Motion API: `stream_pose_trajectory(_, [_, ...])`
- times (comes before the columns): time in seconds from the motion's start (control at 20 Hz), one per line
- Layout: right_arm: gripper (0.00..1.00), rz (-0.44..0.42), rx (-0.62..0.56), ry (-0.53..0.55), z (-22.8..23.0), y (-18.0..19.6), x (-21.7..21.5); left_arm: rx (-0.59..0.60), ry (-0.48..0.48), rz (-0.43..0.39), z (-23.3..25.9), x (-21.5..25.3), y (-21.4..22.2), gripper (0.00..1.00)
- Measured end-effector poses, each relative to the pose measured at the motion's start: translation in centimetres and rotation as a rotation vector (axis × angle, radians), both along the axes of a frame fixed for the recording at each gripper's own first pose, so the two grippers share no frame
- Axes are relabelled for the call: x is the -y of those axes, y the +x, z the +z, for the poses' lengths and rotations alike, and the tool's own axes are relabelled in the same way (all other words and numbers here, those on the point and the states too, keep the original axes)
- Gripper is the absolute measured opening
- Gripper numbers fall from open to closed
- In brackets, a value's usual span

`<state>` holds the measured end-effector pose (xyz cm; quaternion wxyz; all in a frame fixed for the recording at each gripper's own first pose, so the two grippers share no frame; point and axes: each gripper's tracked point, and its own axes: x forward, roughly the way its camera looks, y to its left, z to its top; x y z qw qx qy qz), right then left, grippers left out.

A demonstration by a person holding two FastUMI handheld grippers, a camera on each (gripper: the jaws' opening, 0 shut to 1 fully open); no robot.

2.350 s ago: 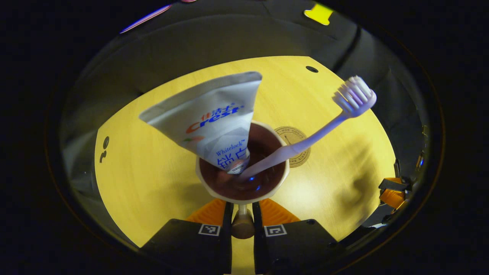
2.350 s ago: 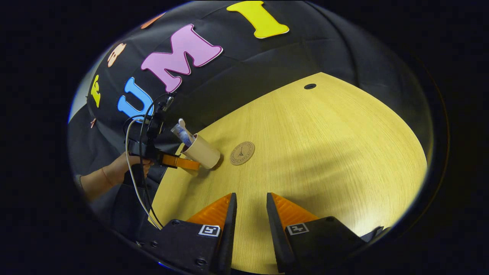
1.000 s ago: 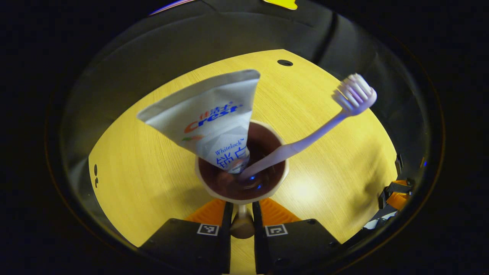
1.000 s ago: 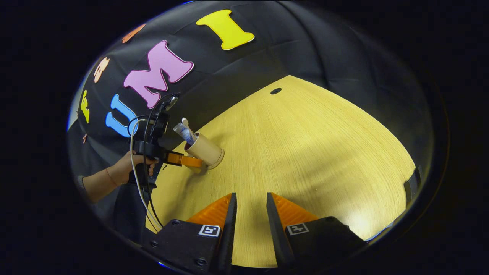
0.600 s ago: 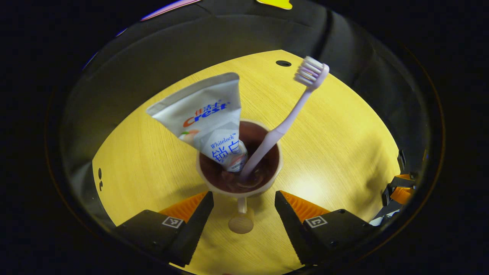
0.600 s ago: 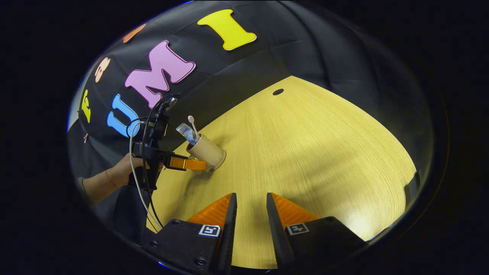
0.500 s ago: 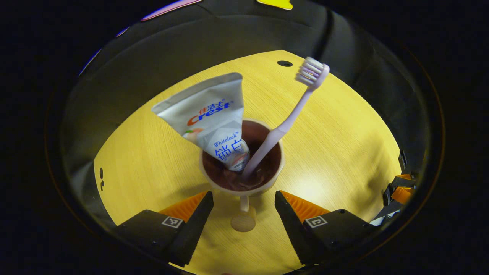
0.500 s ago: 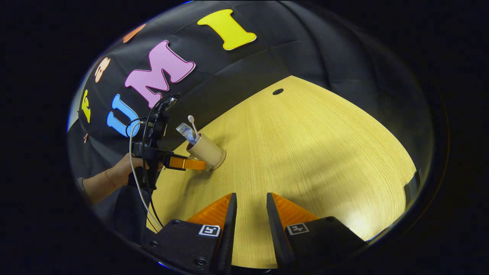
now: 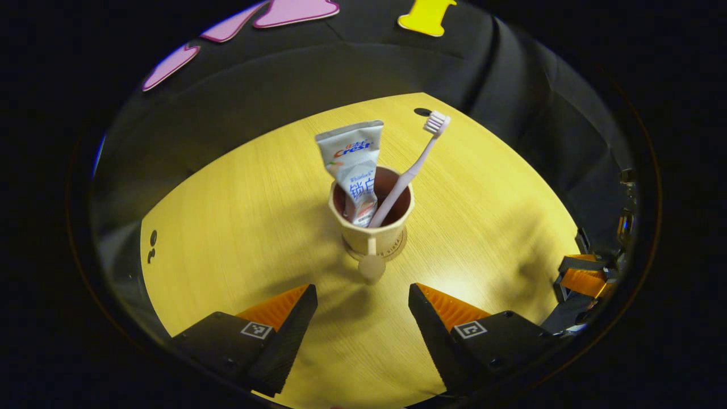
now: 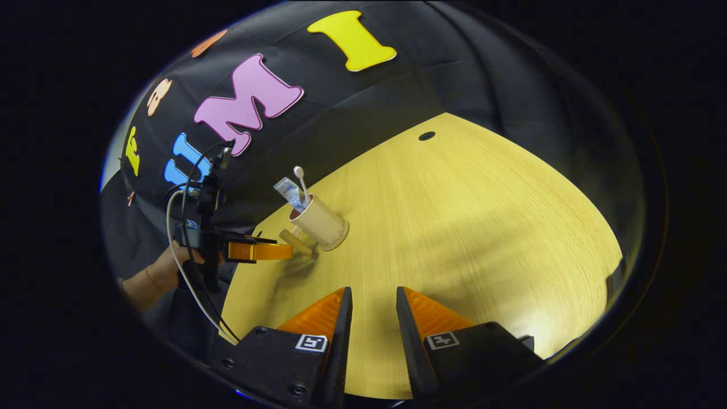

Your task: Put the toothbrush and toothpaste on the desktop into the cup, then pick up the cup and place it on the coaster on the desktop.

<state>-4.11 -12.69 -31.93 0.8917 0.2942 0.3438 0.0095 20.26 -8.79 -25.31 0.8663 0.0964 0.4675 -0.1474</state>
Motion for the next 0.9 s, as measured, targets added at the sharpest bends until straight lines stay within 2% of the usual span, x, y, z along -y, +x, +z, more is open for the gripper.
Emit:
stream_pose_trajectory(0.05, [0.48,0.015,0.001,-0.002,0.2,0.1,-0.8,0.008,-0.023,0.006,0.4,-0.4,-1.1,1.0])
stream_pose_trajectory(0.1, [0.31,0.028,0.001,-0.002,0.5,0.3,-1.5,0.014,-0.045,0.01,0.7,-0.8,-2.3,1.0])
stream_pose_trajectory(0.15, [0.31,0.039,0.001,-0.004,0.6,0.6,-2.2,0.022,-0.06,0.016,1.0,-1.3,-3.4,1.0])
stream_pose_trajectory(0.2, [0.48,0.049,0.002,-0.004,0.8,0.9,-2.8,0.032,-0.071,0.025,1.2,-2.0,-4.4,1.0])
stream_pose_trajectory(0.25, [0.49,0.057,0.005,-0.003,1.1,1.2,-3.4,0.04,-0.082,0.036,1.4,-2.7,-5.5,1.0])
stream_pose_trajectory(0.3, [0.56,0.067,0.006,-0.003,1.3,1.4,-4.2,0.047,-0.092,0.047,1.7,-3.4,-6.8,0.99])
stream_pose_trajectory(0.35, [0.59,0.076,0.009,-0.008,1.8,1.3,-4.6,0.055,-0.104,0.056,1.8,-4.0,-7.8,0.99])
stream_pose_trajectory(0.45, [0.59,0.096,0.008,-0.012,1.9,1.5,-5.9,0.071,-0.128,0.065,1.7,-5.0,-9.7,0.98])
stream_pose_trajectory(0.5, [0.51,0.101,0.003,-0.012,2.0,1.5,-6.4,0.076,-0.136,0.071,1.6,-5.6,-10.5,0.98])
stream_pose_trajectory(0.55, [0.58,0.108,-0.003,-0.01,2.0,1.3,-7.0,0.081,-0.141,0.079,1.5,-6.3,-11.4,0.98])
stream_pose_trajectory(0.6, [0.8,0.114,-0.006,-0.01,2.0,1.2,-7.6,0.087,-0.144,0.088,1.5,-7.0,-12.1,0.98])
stream_pose_trajectory(0.65, [0.8,0.121,-0.01,-0.01,2.0,1.2,-8.2,0.092,-0.147,0.101,1.4,-7.7,-12.7,0.98])
stream_pose_trajectory(0.7, [0.85,0.129,-0.012,-0.012,2.2,1.1,-8.7,0.096,-0.156,0.114,1.3,-8.1,-13.2,0.98])
stream_pose_trajectory(0.75, [0.73,0.135,-0.012,-0.014,2.4,1.0,-9.2,0.098,-0.168,0.125,1.5,-8.6,-13.9,0.98])
stream_pose_trajectory(0.8, [0.96,0.138,-0.009,-0.014,2.8,1.0,-9.6,0.102,-0.179,0.134,1.7,-9.0,-14.3,0.98])
stream_pose_trajectory(0.9, [0.96,0.141,-0.012,-0.012,3.2,0.9,-10.3,0.093,-0.195,0.149,1.5,-9.8,-15.2,0.98])
